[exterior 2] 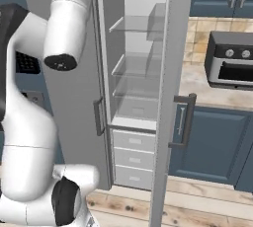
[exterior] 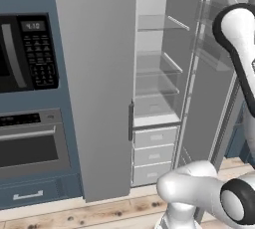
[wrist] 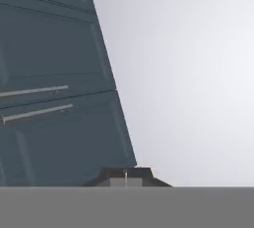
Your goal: Place one of the steaks on the plate and the other in the bowl. Then place the bowl in the fridge.
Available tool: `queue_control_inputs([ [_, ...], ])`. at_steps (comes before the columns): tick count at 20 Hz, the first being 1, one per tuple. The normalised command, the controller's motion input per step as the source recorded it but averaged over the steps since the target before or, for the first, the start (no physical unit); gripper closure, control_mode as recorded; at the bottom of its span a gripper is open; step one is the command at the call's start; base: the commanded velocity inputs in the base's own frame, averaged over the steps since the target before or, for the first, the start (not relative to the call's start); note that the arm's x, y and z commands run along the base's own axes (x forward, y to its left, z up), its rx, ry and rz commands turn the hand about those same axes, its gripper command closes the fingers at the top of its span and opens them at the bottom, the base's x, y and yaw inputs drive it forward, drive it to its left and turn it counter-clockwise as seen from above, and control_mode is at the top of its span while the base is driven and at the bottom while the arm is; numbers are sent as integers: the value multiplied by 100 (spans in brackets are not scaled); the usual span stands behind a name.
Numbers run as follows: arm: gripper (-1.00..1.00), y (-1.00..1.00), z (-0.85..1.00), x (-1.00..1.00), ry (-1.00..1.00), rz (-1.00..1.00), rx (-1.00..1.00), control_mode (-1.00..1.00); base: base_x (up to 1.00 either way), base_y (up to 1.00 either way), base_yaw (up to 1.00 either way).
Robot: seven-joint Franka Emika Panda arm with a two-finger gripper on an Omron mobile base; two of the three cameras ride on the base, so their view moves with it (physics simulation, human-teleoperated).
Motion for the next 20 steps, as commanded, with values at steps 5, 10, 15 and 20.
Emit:
queue_control_inputs([
  [5, 100, 99, 86, 72, 10, 6, 29, -100, 0, 0, 0],
  [10, 100, 68, 13, 10, 8, 13, 77, -100, 0, 0, 0],
  [15, 100, 82, -9, -1, 7, 11, 92, -100, 0, 0, 0],
  [20, 100, 100, -2, 0, 11, 15, 73, -100, 0, 0, 0],
])
